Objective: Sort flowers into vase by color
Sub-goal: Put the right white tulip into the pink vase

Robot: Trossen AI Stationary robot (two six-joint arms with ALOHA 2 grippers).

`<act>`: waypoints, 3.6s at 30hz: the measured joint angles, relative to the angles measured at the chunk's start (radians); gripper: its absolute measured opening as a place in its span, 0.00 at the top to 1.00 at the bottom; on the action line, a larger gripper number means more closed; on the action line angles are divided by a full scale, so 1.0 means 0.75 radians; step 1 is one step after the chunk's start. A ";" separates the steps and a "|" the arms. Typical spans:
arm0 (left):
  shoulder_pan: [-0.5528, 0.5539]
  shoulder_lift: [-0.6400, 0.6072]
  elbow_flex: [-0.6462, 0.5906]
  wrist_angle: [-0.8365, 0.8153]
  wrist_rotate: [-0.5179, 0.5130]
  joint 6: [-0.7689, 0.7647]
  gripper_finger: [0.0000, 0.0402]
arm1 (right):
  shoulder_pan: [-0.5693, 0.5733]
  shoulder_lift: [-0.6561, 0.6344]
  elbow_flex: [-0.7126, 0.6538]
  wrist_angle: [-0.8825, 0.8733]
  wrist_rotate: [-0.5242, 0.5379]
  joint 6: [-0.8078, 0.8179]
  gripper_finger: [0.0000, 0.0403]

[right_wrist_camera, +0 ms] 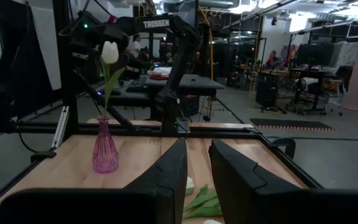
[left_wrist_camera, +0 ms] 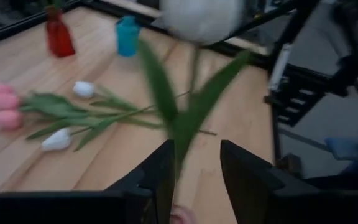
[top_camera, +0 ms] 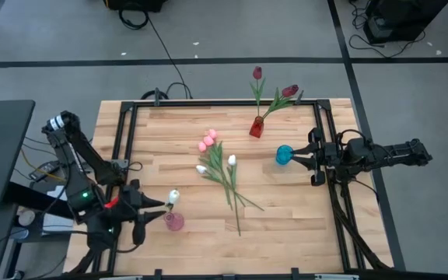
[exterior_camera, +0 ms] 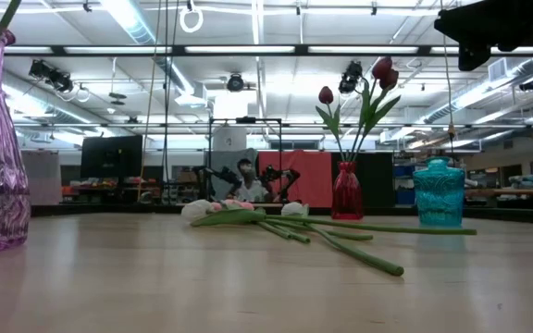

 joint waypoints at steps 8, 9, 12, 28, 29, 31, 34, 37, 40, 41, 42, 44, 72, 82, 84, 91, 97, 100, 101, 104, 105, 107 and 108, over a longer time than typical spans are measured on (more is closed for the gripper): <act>0.127 0.000 0.000 -0.309 0.073 -0.116 0.72 | 0.000 0.000 0.000 0.000 -0.001 0.010 0.79; 0.153 0.001 0.000 -0.338 0.074 -0.112 0.73 | 0.001 0.000 0.000 0.001 -0.001 0.010 0.79; 0.251 0.019 0.000 -0.476 0.074 -0.111 0.74 | 0.000 0.000 0.000 0.001 0.000 0.005 0.79; 0.913 0.029 -0.357 -0.169 0.208 0.448 0.79 | 0.000 0.000 0.000 0.012 0.002 -0.019 0.79; 0.961 0.033 -0.374 -0.038 0.280 0.570 0.79 | 0.000 0.000 0.000 0.016 0.001 -0.023 0.79; 1.057 0.056 -0.392 0.187 0.389 0.728 0.80 | 0.000 0.000 0.000 0.029 0.001 -0.025 0.79; 1.193 0.087 -0.384 0.337 0.475 0.873 0.80 | 0.000 0.001 0.000 0.031 0.000 -0.026 0.79; 1.318 0.122 -0.377 0.437 0.584 1.040 0.82 | 0.000 0.006 0.000 0.031 0.000 -0.026 0.79; 1.431 0.174 -0.377 0.573 0.725 1.112 0.84 | 0.000 0.011 0.000 0.032 0.000 -0.026 0.79; 1.462 0.197 -0.377 0.620 0.775 1.115 0.85 | 0.000 0.014 0.000 0.033 0.001 -0.028 0.79; 1.488 0.225 -0.377 0.676 0.818 1.115 0.85 | 0.000 0.015 0.000 0.032 0.000 -0.032 0.79; 1.521 0.291 -0.376 0.793 0.894 1.109 0.86 | 0.000 0.020 0.000 0.032 0.001 -0.032 0.79; 1.452 1.213 0.645 0.236 1.126 0.652 0.82 | 0.000 0.080 0.000 0.060 0.015 -0.032 0.79; 1.443 1.224 0.713 0.241 1.164 0.450 0.62 | 0.000 0.079 0.000 0.056 0.014 -0.034 0.79; 1.438 1.224 0.716 0.267 1.183 0.446 0.61 | 0.000 0.079 0.000 0.058 0.014 -0.034 0.79; 1.436 1.267 0.714 0.269 1.200 0.371 0.61 | 0.000 0.079 0.000 0.062 0.010 -0.035 0.79; 1.437 1.283 0.713 0.258 1.188 0.376 0.61 | 0.000 0.081 0.000 0.064 -0.001 -0.036 0.79; 1.437 1.286 0.713 0.266 1.199 0.377 0.61 | 0.000 0.081 0.000 0.065 -0.001 -0.036 0.79; 1.437 1.286 0.713 0.266 1.213 0.378 0.61 | 0.000 0.081 0.000 0.064 -0.001 -0.036 0.79; 1.438 1.288 0.743 0.215 1.238 0.378 0.61 | 0.000 0.081 0.000 0.064 -0.001 -0.036 0.79; 1.437 1.288 0.755 0.191 1.234 0.378 0.61 | 0.000 0.081 0.000 0.065 -0.001 -0.036 0.79; 1.434 1.288 0.770 0.159 1.220 0.379 0.61 | 0.000 0.081 0.000 0.065 -0.001 -0.036 0.79; 1.434 1.288 0.773 0.143 1.215 0.377 0.61 | 0.000 0.081 0.000 0.064 -0.001 -0.036 0.79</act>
